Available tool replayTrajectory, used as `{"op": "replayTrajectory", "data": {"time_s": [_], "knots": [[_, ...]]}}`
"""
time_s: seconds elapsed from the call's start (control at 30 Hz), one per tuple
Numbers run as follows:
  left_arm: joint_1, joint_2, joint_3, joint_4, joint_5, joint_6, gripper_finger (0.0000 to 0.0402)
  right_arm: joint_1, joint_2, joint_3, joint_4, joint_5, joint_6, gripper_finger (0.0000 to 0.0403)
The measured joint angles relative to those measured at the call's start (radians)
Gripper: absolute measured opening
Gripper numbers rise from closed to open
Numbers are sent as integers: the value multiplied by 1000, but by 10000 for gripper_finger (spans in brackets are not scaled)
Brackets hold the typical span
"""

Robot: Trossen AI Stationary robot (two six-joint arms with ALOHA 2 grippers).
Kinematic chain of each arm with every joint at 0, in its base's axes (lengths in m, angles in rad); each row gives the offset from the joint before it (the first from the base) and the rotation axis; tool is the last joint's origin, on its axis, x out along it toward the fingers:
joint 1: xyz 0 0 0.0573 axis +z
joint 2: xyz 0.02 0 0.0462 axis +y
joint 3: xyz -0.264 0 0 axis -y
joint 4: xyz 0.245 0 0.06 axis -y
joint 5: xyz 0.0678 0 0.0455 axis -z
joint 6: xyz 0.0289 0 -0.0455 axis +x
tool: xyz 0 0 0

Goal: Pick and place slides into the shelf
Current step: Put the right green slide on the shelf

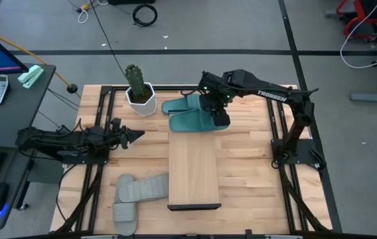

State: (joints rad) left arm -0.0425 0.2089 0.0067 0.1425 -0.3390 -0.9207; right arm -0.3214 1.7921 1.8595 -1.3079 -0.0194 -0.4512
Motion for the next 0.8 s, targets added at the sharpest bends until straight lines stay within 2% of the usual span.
{"op": "replayTrajectory", "data": {"time_s": [0.2, 0.63, 0.8], "knots": [[0, 0, 0, 0, 0, 0, 32, -1, -22, 0, -1, 33, 27, 204], [0, 0, 0, -4, 0, -1, 26, 11, -32, 0, -12, -5, 82, 204], [0, 0, 0, -8, 0, 0, 29, 8, -75, 0, -20, 57, 126, 204]]}}
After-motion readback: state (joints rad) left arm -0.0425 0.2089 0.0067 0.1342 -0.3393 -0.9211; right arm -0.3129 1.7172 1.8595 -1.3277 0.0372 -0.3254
